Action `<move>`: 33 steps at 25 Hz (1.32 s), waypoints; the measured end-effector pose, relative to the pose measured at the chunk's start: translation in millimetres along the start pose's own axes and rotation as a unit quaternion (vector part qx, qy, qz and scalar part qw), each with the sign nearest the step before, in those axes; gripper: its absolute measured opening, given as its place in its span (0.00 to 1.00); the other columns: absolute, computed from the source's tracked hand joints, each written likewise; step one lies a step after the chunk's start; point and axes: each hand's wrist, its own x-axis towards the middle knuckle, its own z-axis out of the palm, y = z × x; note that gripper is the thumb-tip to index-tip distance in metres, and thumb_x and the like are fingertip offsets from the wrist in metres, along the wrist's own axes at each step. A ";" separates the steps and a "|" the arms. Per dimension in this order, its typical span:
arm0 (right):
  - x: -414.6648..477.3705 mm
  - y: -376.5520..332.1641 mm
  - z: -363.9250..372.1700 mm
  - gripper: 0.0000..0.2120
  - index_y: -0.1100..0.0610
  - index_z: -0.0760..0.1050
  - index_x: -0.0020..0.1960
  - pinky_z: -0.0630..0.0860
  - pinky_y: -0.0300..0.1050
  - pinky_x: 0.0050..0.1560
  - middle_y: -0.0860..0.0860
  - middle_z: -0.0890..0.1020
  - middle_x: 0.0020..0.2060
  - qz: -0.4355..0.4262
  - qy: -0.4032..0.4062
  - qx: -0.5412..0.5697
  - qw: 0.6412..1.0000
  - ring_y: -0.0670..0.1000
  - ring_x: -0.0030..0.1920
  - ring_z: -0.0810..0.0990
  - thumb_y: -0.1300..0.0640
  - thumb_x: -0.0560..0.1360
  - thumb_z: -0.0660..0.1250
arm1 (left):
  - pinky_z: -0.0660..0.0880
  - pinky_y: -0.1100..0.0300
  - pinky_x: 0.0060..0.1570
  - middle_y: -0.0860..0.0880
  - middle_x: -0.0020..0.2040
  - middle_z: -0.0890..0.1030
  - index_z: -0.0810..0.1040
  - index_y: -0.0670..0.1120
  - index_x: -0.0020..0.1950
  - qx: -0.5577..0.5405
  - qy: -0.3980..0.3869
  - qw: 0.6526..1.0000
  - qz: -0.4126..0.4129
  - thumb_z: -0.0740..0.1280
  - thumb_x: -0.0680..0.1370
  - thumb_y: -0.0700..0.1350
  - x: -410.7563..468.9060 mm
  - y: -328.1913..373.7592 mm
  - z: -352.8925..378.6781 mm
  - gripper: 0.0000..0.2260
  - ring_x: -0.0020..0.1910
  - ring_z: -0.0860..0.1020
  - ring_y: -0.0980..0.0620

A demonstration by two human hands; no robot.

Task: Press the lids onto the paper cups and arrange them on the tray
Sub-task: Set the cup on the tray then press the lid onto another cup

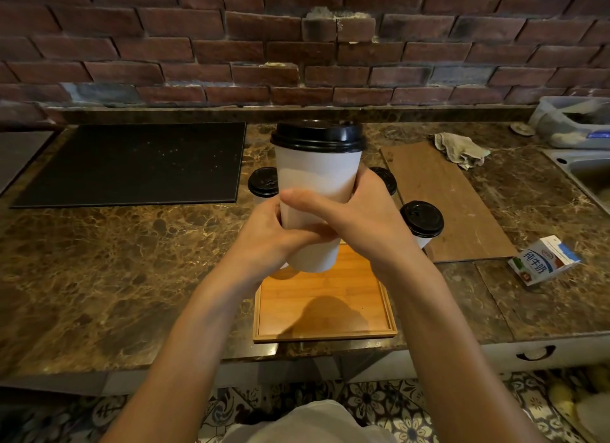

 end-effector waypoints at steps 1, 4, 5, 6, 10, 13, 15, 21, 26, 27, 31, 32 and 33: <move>0.4 -0.6 0.2 0.33 0.54 0.71 0.65 0.82 0.48 0.50 0.49 0.81 0.53 -0.003 0.003 -0.005 1.000 0.48 0.53 0.81 0.47 0.65 0.79 | 0.77 0.67 0.41 0.56 0.44 0.85 0.79 0.53 0.48 0.000 0.000 1.000 0.001 0.76 0.61 0.46 0.4 0.5 -0.1 0.17 0.45 0.83 0.57; 0.8 -1.9 -1.0 0.32 0.53 0.72 0.64 0.82 0.44 0.48 0.48 0.81 0.52 -0.010 0.012 -0.009 1.000 0.46 0.52 0.81 0.46 0.65 0.79 | 0.76 0.70 0.39 0.57 0.42 0.84 0.78 0.51 0.50 -0.006 -0.013 1.000 0.000 0.75 0.64 0.42 0.6 2.0 -1.0 0.16 0.43 0.82 0.59; 0.8 -2.3 -1.3 0.32 0.53 0.72 0.64 0.82 0.42 0.47 0.47 0.81 0.52 -0.011 0.014 -0.010 1.000 0.46 0.52 0.82 0.46 0.65 0.79 | 0.76 0.70 0.38 0.57 0.41 0.84 0.78 0.50 0.50 -0.007 -0.021 1.000 0.000 0.75 0.66 0.40 0.7 3.2 -1.5 0.16 0.43 0.82 0.59; 0.9 -2.8 -2.0 0.31 0.53 0.73 0.63 0.82 0.40 0.45 0.47 0.81 0.51 -0.013 0.015 -0.011 1.000 0.45 0.51 0.82 0.45 0.64 0.79 | 0.75 0.71 0.38 0.58 0.41 0.84 0.77 0.50 0.51 -0.009 -0.031 0.999 0.002 0.75 0.68 0.37 0.4 4.9 -1.9 0.15 0.43 0.82 0.60; 1.8 -7.2 -5.8 0.29 0.54 0.74 0.62 0.82 0.40 0.44 0.47 0.83 0.50 -0.018 0.001 -0.007 1.000 0.45 0.49 0.83 0.46 0.65 0.79 | 0.75 0.73 0.38 0.59 0.42 0.84 0.77 0.50 0.51 -0.029 -0.073 0.997 0.013 0.72 0.68 0.39 -0.6 13.1 -4.3 0.13 0.44 0.82 0.62; 1.5 -11.4 -9.9 0.26 0.54 0.76 0.61 0.82 0.41 0.45 0.48 0.83 0.50 -0.028 -0.022 -0.013 0.999 0.46 0.50 0.83 0.47 0.66 0.78 | 0.76 0.69 0.41 0.55 0.46 0.84 0.78 0.51 0.53 -0.035 -0.091 0.995 0.002 0.77 0.66 0.43 -0.5 15.3 -9.6 0.18 0.48 0.82 0.59; 1.1 -12.9 -12.9 0.25 0.54 0.76 0.61 0.83 0.43 0.47 0.49 0.83 0.50 -0.032 -0.044 0.000 0.999 0.47 0.50 0.83 0.49 0.67 0.78 | 0.77 0.66 0.43 0.53 0.48 0.84 0.79 0.51 0.54 -0.041 -0.097 0.994 -0.011 0.76 0.64 0.46 -0.5 14.1 -14.8 0.19 0.50 0.82 0.55; -0.5 -12.6 -15.5 0.24 0.56 0.76 0.61 0.81 0.41 0.45 0.51 0.84 0.50 -0.032 -0.116 0.066 0.990 0.49 0.50 0.84 0.52 0.66 0.74 | 0.77 0.65 0.46 0.51 0.51 0.83 0.79 0.56 0.55 -0.085 -0.153 0.984 -0.015 0.74 0.65 0.46 -4.9 12.6 -18.0 0.19 0.53 0.81 0.52; 0.4 -13.1 -17.3 0.25 0.56 0.75 0.63 0.80 0.39 0.45 0.49 0.85 0.50 -0.030 -0.149 0.068 0.986 0.48 0.51 0.84 0.53 0.68 0.73 | 0.77 0.65 0.47 0.52 0.51 0.83 0.77 0.54 0.58 -0.062 -0.137 0.989 0.003 0.75 0.63 0.47 -4.1 10.3 -18.9 0.23 0.53 0.81 0.53; 0.6 -13.3 -17.0 0.25 0.56 0.75 0.63 0.80 0.39 0.45 0.49 0.84 0.50 -0.030 -0.147 0.061 0.987 0.48 0.51 0.84 0.52 0.67 0.73 | 0.77 0.66 0.46 0.53 0.51 0.83 0.77 0.54 0.57 -0.062 -0.133 0.989 0.003 0.75 0.64 0.47 -4.1 10.1 -19.2 0.22 0.53 0.81 0.53; 0.4 -13.5 -13.9 0.27 0.54 0.75 0.63 0.82 0.39 0.47 0.49 0.83 0.51 -0.030 -0.112 0.023 0.993 0.46 0.51 0.83 0.50 0.67 0.77 | 0.76 0.68 0.42 0.54 0.47 0.84 0.79 0.51 0.55 -0.036 -0.107 0.994 0.013 0.75 0.65 0.47 -2.3 10.8 -18.2 0.19 0.49 0.82 0.56; 0.4 -13.7 -12.9 0.26 0.54 0.75 0.63 0.82 0.39 0.47 0.49 0.83 0.51 -0.030 -0.105 0.016 0.994 0.46 0.51 0.83 0.51 0.67 0.77 | 0.76 0.68 0.43 0.53 0.47 0.84 0.79 0.50 0.55 -0.028 -0.097 0.995 0.015 0.75 0.65 0.47 -1.6 10.8 -17.4 0.19 0.49 0.82 0.56; 0.2 -13.8 -11.8 0.26 0.54 0.75 0.63 0.82 0.39 0.46 0.49 0.83 0.51 -0.029 -0.096 0.011 0.995 0.45 0.50 0.83 0.51 0.68 0.77 | 0.77 0.67 0.43 0.53 0.48 0.84 0.79 0.50 0.54 -0.025 -0.089 0.996 0.016 0.75 0.64 0.48 -1.5 10.7 -16.5 0.19 0.49 0.82 0.55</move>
